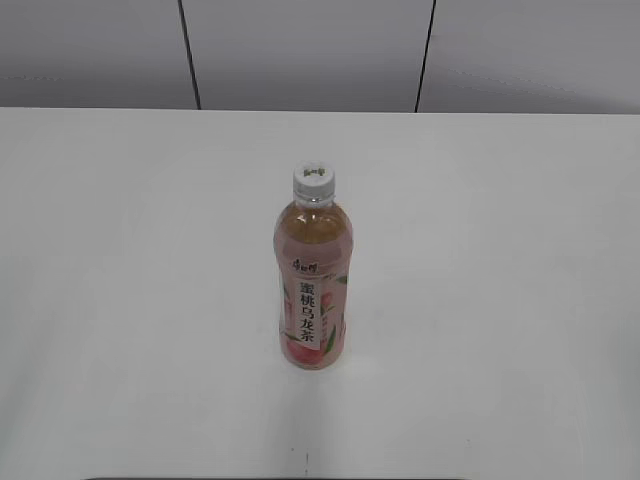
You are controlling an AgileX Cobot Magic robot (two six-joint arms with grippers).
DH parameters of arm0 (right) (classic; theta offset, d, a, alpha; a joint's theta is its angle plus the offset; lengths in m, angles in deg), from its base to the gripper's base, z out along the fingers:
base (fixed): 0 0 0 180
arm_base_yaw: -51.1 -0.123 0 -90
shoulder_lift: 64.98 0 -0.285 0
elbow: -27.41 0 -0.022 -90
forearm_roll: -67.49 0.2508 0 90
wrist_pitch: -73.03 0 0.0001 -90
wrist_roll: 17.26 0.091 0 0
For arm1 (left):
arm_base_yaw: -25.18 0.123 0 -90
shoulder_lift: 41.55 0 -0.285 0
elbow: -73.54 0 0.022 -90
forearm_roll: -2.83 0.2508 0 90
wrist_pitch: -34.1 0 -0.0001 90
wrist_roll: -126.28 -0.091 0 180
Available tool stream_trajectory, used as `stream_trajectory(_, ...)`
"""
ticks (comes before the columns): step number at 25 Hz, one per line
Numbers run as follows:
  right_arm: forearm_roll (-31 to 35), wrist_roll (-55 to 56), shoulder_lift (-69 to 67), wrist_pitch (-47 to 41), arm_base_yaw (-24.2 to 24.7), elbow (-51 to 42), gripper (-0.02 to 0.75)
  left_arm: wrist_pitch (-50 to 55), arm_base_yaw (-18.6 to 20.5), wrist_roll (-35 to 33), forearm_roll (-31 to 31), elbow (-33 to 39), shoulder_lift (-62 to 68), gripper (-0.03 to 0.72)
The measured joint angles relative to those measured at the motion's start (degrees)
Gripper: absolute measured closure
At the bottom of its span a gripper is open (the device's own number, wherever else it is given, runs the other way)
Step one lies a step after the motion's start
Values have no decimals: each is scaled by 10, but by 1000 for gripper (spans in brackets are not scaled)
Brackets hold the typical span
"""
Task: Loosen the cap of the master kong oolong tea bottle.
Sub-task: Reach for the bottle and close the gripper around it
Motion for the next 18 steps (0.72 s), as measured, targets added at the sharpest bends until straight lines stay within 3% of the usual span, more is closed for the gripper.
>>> stream_trajectory(18,0,0,0,0,0,0,237,0,0,0,0,0,0,282)
